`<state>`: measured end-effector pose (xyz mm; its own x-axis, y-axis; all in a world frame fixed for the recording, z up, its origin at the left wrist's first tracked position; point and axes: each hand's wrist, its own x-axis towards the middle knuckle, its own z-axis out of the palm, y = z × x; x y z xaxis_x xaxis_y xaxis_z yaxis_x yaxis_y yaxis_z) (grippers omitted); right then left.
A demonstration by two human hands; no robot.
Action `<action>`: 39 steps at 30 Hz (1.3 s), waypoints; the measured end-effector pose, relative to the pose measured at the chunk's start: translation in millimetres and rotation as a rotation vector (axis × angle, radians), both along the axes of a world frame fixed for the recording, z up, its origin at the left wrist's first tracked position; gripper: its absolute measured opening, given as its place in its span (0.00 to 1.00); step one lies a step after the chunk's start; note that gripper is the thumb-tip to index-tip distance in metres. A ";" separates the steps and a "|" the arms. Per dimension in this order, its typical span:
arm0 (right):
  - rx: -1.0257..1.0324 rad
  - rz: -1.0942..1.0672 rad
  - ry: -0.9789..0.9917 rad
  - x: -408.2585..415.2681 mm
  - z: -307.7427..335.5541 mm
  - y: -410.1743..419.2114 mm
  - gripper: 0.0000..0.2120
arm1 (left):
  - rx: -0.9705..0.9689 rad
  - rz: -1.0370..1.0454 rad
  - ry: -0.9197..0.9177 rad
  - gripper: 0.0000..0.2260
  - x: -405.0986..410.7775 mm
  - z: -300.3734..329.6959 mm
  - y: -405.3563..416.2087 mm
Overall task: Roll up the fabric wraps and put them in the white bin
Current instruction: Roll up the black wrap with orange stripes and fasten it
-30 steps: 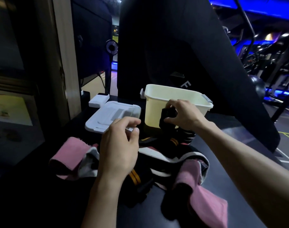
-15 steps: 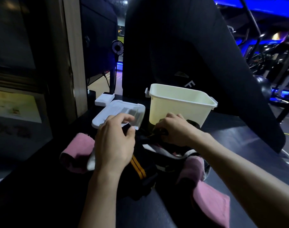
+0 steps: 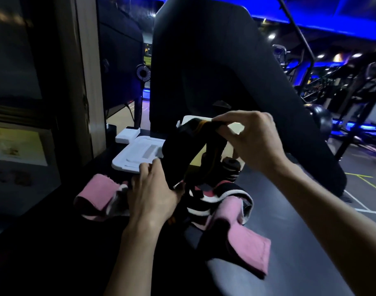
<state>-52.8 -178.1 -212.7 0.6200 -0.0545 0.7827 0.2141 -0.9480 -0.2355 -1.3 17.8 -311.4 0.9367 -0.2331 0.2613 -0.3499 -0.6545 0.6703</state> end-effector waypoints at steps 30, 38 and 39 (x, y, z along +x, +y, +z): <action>0.608 -0.421 0.099 -195.4 -19.6 -138.9 0.02 | -0.510 -0.384 -0.106 0.05 -61.3 6.2 -59.9; 0.448 -0.624 0.491 -202.5 -56.0 -184.7 0.08 | -0.397 -0.941 0.551 0.12 -99.6 1.2 -90.6; 0.390 -0.665 0.575 -201.2 -59.8 -189.1 0.07 | -0.331 -0.963 0.579 0.12 -101.1 -3.3 -95.8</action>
<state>-254.0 -367.3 -272.6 0.6518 -0.7255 0.2210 -0.5855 -0.6665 -0.4614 -102.4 -78.0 -314.6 0.4091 -0.9119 0.0343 -0.1927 -0.0496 0.9800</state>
